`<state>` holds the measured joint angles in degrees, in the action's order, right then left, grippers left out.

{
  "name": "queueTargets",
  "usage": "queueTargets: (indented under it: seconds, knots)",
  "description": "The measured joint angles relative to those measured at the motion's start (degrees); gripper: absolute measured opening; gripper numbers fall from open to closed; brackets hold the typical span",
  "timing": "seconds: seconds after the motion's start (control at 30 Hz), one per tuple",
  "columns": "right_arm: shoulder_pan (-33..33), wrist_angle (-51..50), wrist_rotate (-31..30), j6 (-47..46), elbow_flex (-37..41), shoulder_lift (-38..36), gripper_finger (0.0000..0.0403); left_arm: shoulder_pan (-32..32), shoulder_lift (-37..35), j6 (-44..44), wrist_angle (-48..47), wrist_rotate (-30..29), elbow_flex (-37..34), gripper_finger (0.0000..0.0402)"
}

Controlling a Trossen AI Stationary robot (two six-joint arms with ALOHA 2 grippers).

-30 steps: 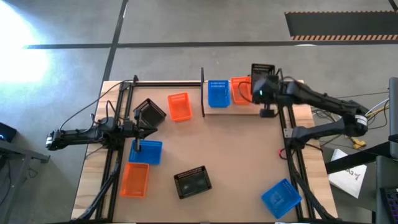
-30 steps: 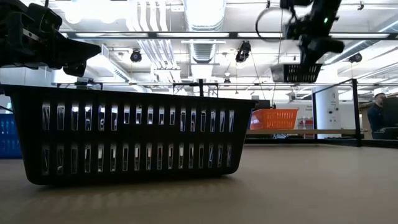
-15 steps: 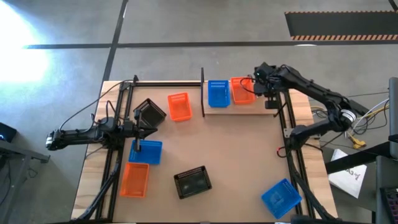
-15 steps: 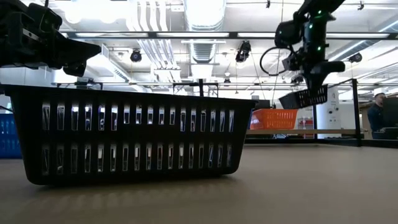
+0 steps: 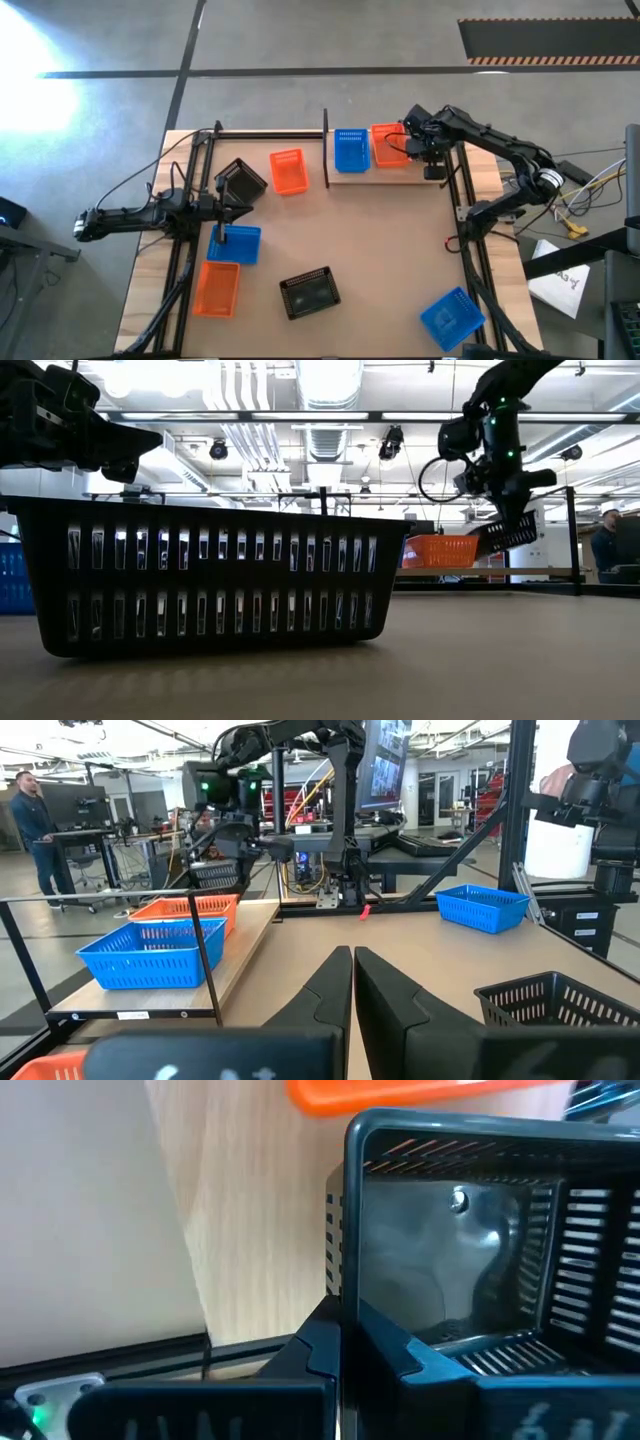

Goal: Stack baskets on shelf by color
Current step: Put the bottom right black basket on the shelf

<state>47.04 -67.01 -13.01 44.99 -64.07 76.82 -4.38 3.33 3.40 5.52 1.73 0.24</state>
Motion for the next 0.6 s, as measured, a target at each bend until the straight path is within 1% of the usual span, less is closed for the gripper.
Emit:
queueTargets:
  seconds: [0.23, 0.37, 0.47, 0.53, 0.6]
  knots:
    - [0.08, 0.37, 1.18, -1.88, 2.68, -0.64, 0.0009, 0.00, 0.00, 0.00, -0.01, 0.01, 0.01, 0.0000]
    - [0.14, 2.97, 1.03, -3.01, 3.39, -0.64, 0.0009, 0.00, 0.00, 0.00, -0.01, 0.01, 0.01, 0.0000]
    - [0.14, 3.62, 1.05, -2.13, 3.49, -0.64, 0.0009, 0.01, 0.00, 0.00, -0.02, 0.01, 0.01, 0.0000]
    - [0.14, 3.60, 1.02, -1.87, 3.51, -0.64, 0.0013, -0.01, 0.00, 0.00, 0.00, 0.01, 0.01, 0.0000]
    - [0.14, 3.34, 1.02, -1.85, 3.51, -0.64, 0.0024, 0.01, 0.00, 0.00, 0.00, 0.01, 0.00, 0.0000]
